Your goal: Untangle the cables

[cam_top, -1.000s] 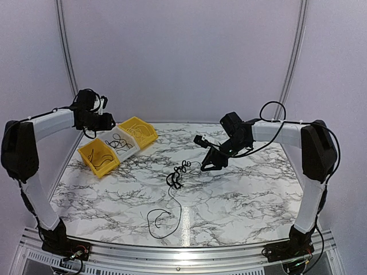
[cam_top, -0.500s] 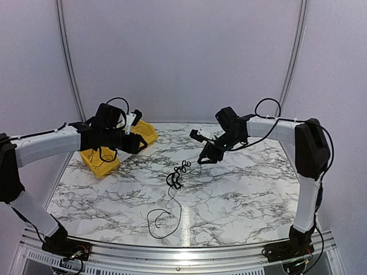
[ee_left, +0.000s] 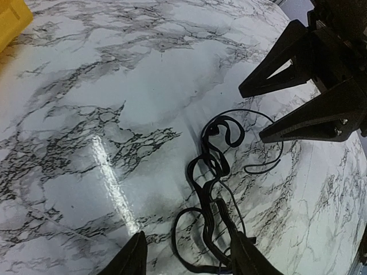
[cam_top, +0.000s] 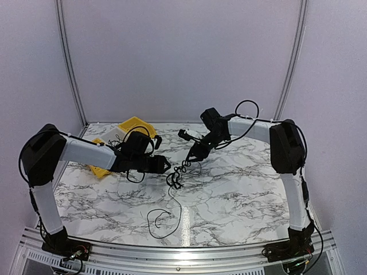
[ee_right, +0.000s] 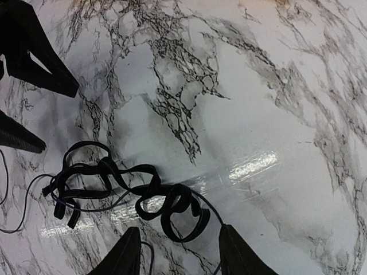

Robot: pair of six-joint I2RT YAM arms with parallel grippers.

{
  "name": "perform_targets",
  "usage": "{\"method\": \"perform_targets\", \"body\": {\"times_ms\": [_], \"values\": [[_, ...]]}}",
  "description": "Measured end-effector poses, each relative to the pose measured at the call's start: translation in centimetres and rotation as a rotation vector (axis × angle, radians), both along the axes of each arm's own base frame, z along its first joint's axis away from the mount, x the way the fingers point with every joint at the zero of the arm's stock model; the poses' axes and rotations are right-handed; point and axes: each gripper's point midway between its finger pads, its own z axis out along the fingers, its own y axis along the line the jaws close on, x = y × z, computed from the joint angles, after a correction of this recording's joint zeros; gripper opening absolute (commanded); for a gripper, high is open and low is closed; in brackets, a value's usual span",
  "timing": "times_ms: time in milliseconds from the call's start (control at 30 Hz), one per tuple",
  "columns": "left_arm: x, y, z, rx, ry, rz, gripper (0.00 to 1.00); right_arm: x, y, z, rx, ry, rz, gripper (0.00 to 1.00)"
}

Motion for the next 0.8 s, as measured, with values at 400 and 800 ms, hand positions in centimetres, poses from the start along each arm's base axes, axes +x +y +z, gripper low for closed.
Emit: {"method": "perform_targets", "body": {"times_ms": [400,800], "values": [[1.6,-3.5,-2.9,-0.063,0.048,0.023,0.46,0.4,1.4,-4.1,-0.04,0.103,-0.067,0.22],[2.1,-4.8,-3.8,-0.092,0.045,0.026,0.36,-0.5,1.8,0.4,0.043,0.116,-0.079,0.0]]}}
